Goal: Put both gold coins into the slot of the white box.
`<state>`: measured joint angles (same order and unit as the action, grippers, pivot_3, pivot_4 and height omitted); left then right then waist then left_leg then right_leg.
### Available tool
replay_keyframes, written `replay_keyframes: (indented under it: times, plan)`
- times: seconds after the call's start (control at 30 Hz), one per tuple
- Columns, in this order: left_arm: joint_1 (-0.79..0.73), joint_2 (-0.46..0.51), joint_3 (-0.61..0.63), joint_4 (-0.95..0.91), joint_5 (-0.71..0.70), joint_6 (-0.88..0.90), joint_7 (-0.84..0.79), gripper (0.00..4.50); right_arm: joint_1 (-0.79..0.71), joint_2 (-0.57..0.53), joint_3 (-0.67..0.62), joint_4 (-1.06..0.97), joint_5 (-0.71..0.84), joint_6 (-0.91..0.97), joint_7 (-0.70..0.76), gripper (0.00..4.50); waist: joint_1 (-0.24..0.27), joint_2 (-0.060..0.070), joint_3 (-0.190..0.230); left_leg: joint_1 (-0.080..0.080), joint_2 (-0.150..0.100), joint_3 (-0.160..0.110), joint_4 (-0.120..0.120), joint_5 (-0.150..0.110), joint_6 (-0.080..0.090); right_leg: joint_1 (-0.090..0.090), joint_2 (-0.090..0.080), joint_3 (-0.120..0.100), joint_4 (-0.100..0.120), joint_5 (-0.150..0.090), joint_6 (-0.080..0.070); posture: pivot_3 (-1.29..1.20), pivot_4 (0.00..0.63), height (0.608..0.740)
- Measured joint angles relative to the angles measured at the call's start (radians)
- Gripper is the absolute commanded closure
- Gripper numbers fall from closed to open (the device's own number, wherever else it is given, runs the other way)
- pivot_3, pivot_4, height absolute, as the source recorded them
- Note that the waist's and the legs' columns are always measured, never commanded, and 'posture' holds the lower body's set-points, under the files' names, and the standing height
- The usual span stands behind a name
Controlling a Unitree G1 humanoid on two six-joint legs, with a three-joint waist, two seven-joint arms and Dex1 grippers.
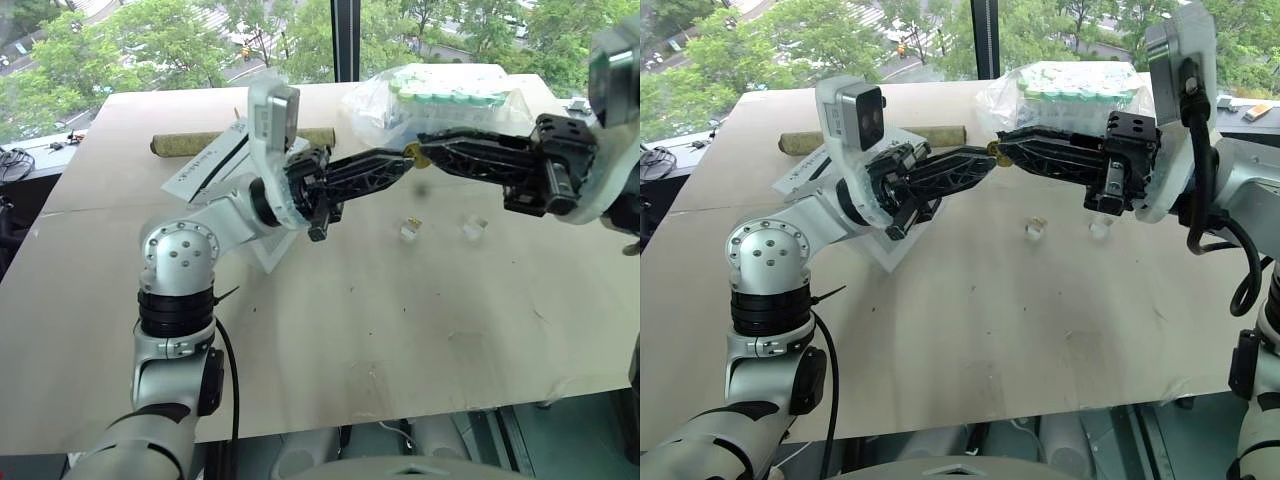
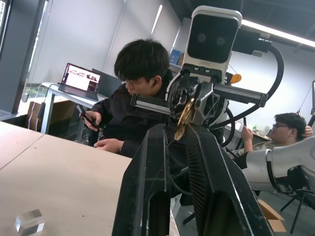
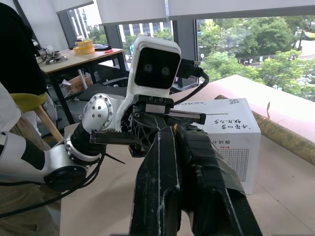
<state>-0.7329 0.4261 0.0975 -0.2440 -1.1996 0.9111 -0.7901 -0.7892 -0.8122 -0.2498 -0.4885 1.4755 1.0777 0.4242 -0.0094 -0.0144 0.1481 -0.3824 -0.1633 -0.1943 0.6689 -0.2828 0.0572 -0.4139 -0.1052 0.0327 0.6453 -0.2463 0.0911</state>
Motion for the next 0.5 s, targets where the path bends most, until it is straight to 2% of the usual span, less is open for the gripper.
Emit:
replay_keyframes:
  times: [0.5]
  plan:
    - [0.000,-0.001,0.002,0.000,0.000,0.000,-0.012,4.02,0.003,-0.017,0.011,0.028,0.001,-0.015,0.030,4.50,0.001,0.000,0.000,0.000,0.000,0.000,0.000,0.000,0.000,0.000,0.000,0.000,0.000,0.000,0.000,0.00,0.150,0.740]
